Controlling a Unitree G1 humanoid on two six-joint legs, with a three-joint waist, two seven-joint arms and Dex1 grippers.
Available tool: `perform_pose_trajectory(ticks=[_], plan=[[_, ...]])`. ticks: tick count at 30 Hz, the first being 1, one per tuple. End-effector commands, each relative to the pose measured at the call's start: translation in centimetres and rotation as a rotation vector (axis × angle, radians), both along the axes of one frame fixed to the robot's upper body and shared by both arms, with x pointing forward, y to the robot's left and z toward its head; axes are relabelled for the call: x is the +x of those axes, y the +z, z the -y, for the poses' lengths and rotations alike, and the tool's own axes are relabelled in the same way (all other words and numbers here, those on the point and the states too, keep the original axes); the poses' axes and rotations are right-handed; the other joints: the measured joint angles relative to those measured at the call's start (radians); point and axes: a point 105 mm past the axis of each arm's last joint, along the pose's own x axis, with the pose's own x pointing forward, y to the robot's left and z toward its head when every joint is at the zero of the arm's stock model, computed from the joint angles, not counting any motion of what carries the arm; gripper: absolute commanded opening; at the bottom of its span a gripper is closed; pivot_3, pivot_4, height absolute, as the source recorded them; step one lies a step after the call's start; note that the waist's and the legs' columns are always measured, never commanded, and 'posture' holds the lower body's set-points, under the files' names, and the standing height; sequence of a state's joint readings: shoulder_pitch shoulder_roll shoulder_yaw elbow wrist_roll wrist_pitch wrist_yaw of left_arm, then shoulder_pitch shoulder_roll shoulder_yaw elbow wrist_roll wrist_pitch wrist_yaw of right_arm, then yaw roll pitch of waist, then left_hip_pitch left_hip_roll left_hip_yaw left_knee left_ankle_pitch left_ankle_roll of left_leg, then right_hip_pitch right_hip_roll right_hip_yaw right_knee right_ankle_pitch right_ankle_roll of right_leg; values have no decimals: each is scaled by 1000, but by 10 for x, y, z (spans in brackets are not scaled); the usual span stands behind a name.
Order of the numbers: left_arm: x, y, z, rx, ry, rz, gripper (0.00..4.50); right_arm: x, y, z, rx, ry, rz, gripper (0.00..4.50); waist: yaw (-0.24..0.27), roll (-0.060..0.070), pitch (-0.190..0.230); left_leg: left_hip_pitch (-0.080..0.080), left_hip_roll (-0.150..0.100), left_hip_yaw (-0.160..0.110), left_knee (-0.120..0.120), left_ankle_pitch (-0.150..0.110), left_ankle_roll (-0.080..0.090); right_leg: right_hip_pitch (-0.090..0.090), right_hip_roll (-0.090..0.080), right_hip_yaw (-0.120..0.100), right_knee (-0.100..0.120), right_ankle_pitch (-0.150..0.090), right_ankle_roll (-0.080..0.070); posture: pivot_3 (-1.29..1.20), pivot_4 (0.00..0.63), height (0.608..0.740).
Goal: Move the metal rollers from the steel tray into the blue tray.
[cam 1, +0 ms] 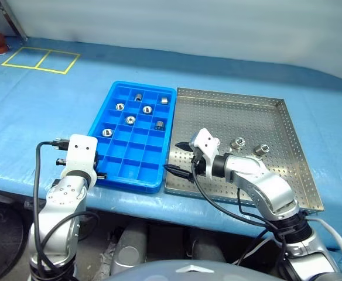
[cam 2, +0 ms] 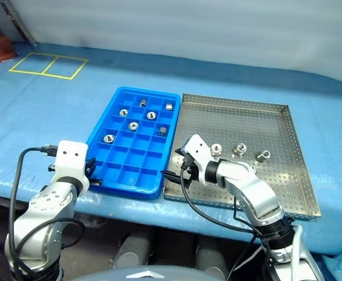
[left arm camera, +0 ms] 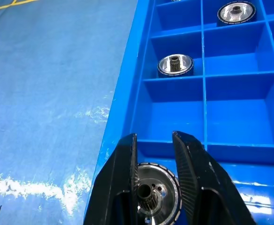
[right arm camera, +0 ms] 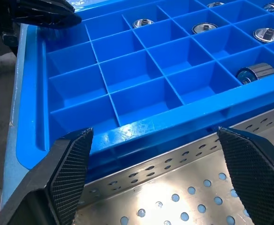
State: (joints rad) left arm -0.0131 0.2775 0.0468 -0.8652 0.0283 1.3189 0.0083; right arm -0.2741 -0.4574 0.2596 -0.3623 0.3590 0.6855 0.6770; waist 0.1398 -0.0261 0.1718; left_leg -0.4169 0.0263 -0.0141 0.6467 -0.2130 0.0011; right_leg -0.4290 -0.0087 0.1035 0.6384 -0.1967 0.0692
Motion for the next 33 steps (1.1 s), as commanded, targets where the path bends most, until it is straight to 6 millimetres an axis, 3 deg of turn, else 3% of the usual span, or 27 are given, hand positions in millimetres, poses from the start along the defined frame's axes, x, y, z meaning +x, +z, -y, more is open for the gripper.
perform_pose_trajectory(ticks=[1,5,7,12,18,25,33], plan=[[5,7,5,20,-31,49,1807,0,14,1,18,-1,56,4500,5,0,0,0,0,0,0,0,0,0,0,0,0,0,0,372,150,740],[22,29,33,-65,-149,185,3125,0,14,5,20,-34,61,4500,13,0,0,-1,0,-1,0,0,0,0,0,-2,-1,0,-1,329,150,740],[30,43,52,-117,-239,270,3125,1,15,8,21,-60,69,4500,13,0,0,-2,0,-1,1,0,-1,0,0,-2,-2,0,-1,316,150,740],[36,65,145,-349,-732,346,3125,8,24,24,26,-199,132,4500,6,0,0,-4,0,0,1,0,-1,0,-1,-3,-6,0,0,216,150,740],[58,45,206,-187,-1058,226,3125,-7,20,46,-59,-283,170,4500,-50,2,-1,-10,-1,-3,1,-1,-1,-1,0,-3,-10,2,1,27,150,740],[85,16,227,-113,-1141,148,3125,-31,10,67,-133,-382,156,4500,-167,4,-3,-11,-1,-3,2,-1,0,-1,0,-3,-11,2,2,-167,150,740],[109,-16,227,4,-1101,74,3125,-45,12,79,-143,-478,152,4500,-274,7,-4,-9,-1,-2,6,-1,0,-1,1,-1,-6,3,5,-266,150,740]])
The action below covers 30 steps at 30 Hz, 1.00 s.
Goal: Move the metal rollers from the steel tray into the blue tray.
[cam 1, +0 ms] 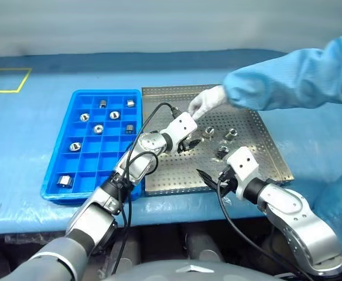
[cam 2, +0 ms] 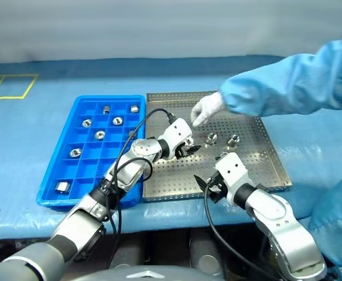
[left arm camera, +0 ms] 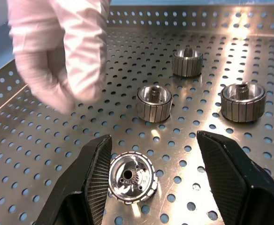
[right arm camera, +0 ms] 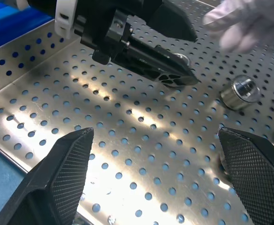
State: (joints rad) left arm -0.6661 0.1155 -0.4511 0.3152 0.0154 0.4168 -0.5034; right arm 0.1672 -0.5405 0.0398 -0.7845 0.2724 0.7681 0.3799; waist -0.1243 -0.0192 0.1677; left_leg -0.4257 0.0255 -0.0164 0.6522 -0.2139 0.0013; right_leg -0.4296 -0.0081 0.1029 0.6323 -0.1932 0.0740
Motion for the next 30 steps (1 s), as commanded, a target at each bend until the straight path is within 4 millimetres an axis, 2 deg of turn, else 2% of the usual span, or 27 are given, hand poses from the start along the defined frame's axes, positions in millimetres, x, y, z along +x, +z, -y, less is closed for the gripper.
perform_pose_trajectory(ticks=[1,10,14,21,30], plan=[[9,6,3,30,3,62,3125,-3,14,4,-4,-32,59,4500,-20,0,0,0,0,0,0,0,0,0,0,0,0,0,0,-272,150,740],[17,-13,5,83,42,43,3125,-6,15,6,-3,-64,60,4500,-88,0,0,0,-1,0,1,0,0,1,0,2,1,1,2,-299,150,740],[16,-16,3,90,50,32,1952,-7,14,8,-5,-74,58,4500,-112,1,0,1,-1,0,1,0,0,1,0,2,2,1,2,-289,150,740],[12,-21,-2,91,54,14,1952,-3,14,6,-3,-64,57,4500,-132,0,0,4,-1,0,1,0,0,2,0,2,4,1,2,-261,150,740],[11,-18,-5,70,66,7,1952,0,14,4,-6,-52,57,4500,-133,0,0,10,-1,2,0,0,0,4,0,4,10,-1,-1,-253,150,740]])
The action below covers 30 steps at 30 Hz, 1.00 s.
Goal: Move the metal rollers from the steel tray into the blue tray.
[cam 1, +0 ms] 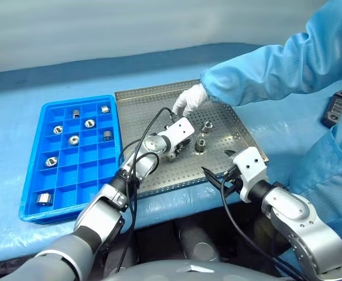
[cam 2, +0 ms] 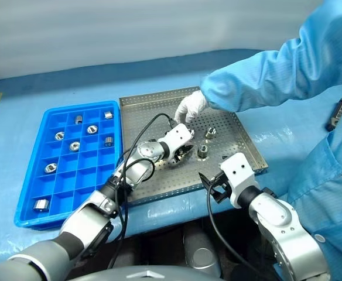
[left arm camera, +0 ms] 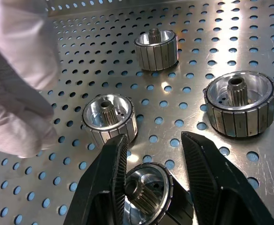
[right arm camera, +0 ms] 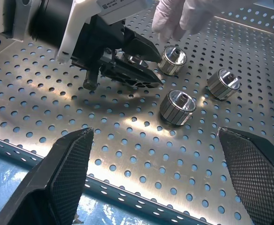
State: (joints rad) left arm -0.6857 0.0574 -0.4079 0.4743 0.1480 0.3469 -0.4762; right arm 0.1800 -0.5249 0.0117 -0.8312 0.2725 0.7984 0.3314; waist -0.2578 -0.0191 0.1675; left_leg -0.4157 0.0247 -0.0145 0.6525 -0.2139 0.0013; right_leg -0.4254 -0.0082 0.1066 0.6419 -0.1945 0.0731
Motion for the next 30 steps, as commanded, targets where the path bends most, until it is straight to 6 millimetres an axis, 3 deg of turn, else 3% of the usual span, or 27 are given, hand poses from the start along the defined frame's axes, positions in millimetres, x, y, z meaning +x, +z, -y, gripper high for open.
perform_pose_trajectory(ticks=[1,10,18,23,30], plan=[[-2,1,0,-14,4,-8,1952,0,6,-1,-6,9,26,4500,0,0,0,0,0,0,0,0,0,0,0,0,0,0,0,-253,150,740],[0,5,-4,-49,31,-11,1952,1,6,-2,-10,15,23,4500,0,0,0,0,0,0,0,0,0,0,0,0,0,0,0,-247,150,740],[6,-1,-34,-17,137,-41,1952,2,5,-4,-7,24,18,4500,0,0,0,1,0,1,-1,0,0,-1,1,1,1,0,0,-220,150,740],[6,1,-36,-39,146,-54,907,5,5,-6,-3,31,21,4500,3,0,0,1,0,1,-1,0,0,0,1,1,1,0,0,-215,150,740],[4,26,-38,-334,190,-165,892,6,5,-7,0,38,24,4500,4,0,0,1,0,1,-3,0,0,-1,1,1,1,-1,-1,-201,150,740]])
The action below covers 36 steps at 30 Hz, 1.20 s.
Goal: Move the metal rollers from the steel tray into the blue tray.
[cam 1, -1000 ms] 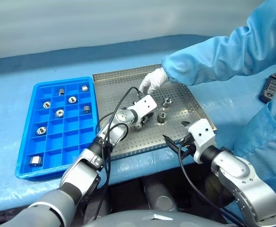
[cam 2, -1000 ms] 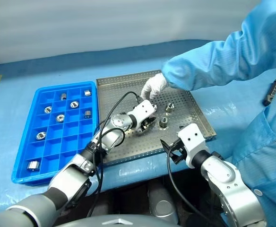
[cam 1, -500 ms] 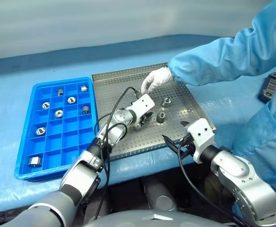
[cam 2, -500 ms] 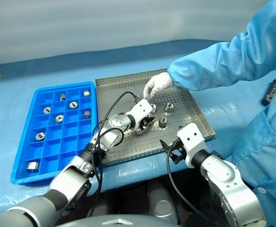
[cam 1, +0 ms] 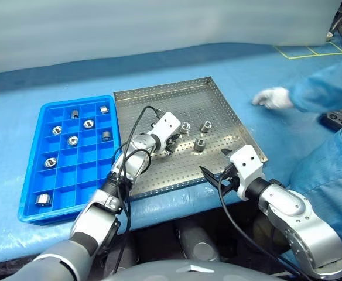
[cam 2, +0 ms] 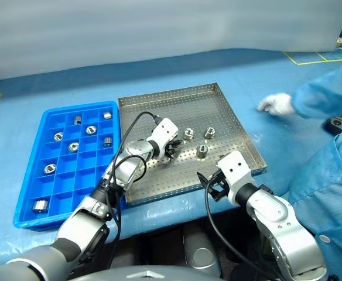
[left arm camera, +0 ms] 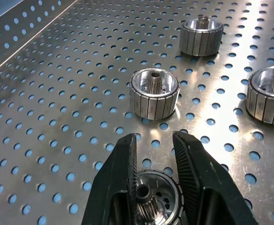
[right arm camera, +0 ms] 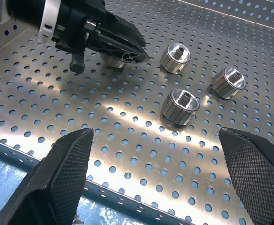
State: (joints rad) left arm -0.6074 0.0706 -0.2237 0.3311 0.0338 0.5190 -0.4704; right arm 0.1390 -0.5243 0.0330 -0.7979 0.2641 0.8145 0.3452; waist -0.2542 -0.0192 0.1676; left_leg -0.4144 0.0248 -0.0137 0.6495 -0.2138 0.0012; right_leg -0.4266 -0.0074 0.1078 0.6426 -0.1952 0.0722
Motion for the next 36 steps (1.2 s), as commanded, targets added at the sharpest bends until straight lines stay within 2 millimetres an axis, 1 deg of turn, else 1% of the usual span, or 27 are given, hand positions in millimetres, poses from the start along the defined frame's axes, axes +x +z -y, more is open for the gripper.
perform_pose_trajectory(ticks=[1,3,6,9,12,14,16,17,20,22,24,26,28,30,33,36], plan=[[-2,28,0,-222,22,-35,892,1,8,-5,8,25,41,4500,0,0,0,0,0,0,0,0,0,0,0,0,0,0,0,-199,150,740],[-4,41,-3,-343,35,-60,892,2,8,-7,9,31,41,4500,3,0,0,-1,0,0,0,0,0,-1,0,0,0,0,0,-187,150,740],[-12,59,-9,-467,34,-69,892,3,7,-9,14,43,40,4500,10,-1,0,-1,0,0,0,0,0,-1,0,0,0,0,0,-165,150,740],[-22,72,-19,-510,53,-40,892,6,7,-12,18,63,39,4500,19,-1,0,-1,0,0,0,0,0,-1,0,0,0,0,0,-113,150,740],[-37,85,-31,-516,77,16,892,11,6,-19,29,110,32,4500,42,-1,1,0,0,0,0,0,0,-1,1,0,0,0,0,-39,150,740],[-46,91,-40,-500,100,48,892,15,5,-27,35,158,27,4500,64,-2,1,0,0,-1,0,0,0,-1,1,0,1,0,0,25,150,740],[-55,93,-53,-459,139,83,892,21,5,-37,43,214,24,4500,97,-2,1,1,0,-1,0,1,0,0,2,0,2,0,0,79,150,740],[-58,94,-59,-436,165,104,892,24,5,-42,45,239,25,4500,112,-2,1,2,1,-1,0,1,0,0,3,0,2,0,-1,144,150,740],[-68,98,-82,-320,282,192,892,31,7,-54,53,309,27,4500,171,-3,2,2,1,-3,-1,1,0,0,3,0,2,-1,-2,231,150,740],[-74,100,-103,-235,401,247,892,34,6,-61,58,348,23,4500,209,-3,2,1,1,-3,-1,1,0,0,3,-1,2,-1,-2,277,150,740],[-81,96,-130,-131,551,280,892,37,4,-70,60,398,12,4500,250,-4,2,0,1,-4,-1,1,0,0,3,-2,1,-1,-3,340,150,740],[-86,94,-144,-86,628,292,892,38,2,-75,61,430,5,4500,285,-4,2,0,1,-5,-1,1,0,0,2,-3,0,-1,-3,370,150,740],[-88,90,-147,-64,653,286,892,40,2,-79,62,451,4,4500,320,-4,3,-1,1,-5,-1,1,0,0,2,-4,-1,-1,-3,396,150,740],[-91,76,-149,-19,678,256,892,41,3,-83,64,476,3,4500,353,-5,3,-1,1,-5,-1,1,0,0,1,-4,-1,-2,-3,411,150,740],[-91,63,-149,3,690,221,892,41,2,-84,61,491,1,4500,384,-6,3,-2,0,-5,0,1,-1,0,0,-4,-1,-2,-3,411,150,740],[-87,54,-147,14,686,199,892,41,3,-81,54,483,-2,4500,403,-6,3,-2,0,-5,0,1,-1,-1,0,-5,-1,-2,-3,396,150,740]])
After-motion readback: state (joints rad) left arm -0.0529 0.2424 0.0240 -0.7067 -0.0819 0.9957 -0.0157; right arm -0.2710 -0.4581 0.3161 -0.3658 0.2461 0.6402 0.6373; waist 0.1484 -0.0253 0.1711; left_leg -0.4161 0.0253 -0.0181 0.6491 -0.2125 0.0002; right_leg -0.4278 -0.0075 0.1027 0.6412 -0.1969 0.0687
